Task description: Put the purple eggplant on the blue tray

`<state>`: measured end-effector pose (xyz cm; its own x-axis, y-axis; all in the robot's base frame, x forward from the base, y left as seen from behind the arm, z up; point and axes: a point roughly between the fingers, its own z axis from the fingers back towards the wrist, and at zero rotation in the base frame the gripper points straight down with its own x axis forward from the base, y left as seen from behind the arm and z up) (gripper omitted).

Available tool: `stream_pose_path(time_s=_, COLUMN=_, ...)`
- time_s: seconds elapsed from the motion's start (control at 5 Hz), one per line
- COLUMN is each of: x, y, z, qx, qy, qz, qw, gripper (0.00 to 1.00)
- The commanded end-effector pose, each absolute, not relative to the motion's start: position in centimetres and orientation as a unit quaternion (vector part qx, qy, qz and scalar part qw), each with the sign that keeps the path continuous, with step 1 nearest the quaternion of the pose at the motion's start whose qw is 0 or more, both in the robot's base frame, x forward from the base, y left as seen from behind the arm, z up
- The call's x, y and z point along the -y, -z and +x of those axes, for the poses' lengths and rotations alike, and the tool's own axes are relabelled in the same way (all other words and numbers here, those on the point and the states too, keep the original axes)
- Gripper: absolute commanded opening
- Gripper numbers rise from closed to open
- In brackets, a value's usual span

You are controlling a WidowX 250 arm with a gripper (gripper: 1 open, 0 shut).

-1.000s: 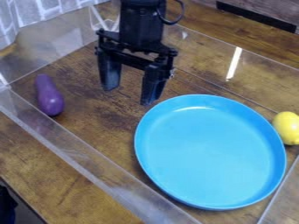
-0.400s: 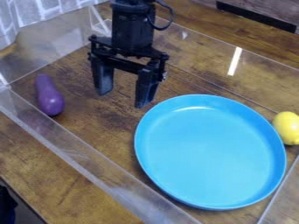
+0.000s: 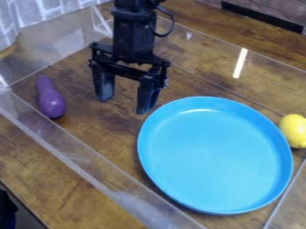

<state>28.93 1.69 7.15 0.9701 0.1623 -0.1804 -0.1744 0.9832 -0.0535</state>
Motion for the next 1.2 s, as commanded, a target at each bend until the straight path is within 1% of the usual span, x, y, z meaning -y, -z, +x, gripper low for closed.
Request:
stream_pose_path(time_s=0.0, x=-2.4, y=-7.5, z=29.3, qx=-0.076, qy=-0.098, qz=-0.037, qw=0.992, gripper=1.00)
stream_pose_path(time_s=1.0, x=-5.0, y=-5.7, z=29.6, qx=-0.072, qy=-0.155, qz=-0.048, qw=0.984, gripper=1.00)
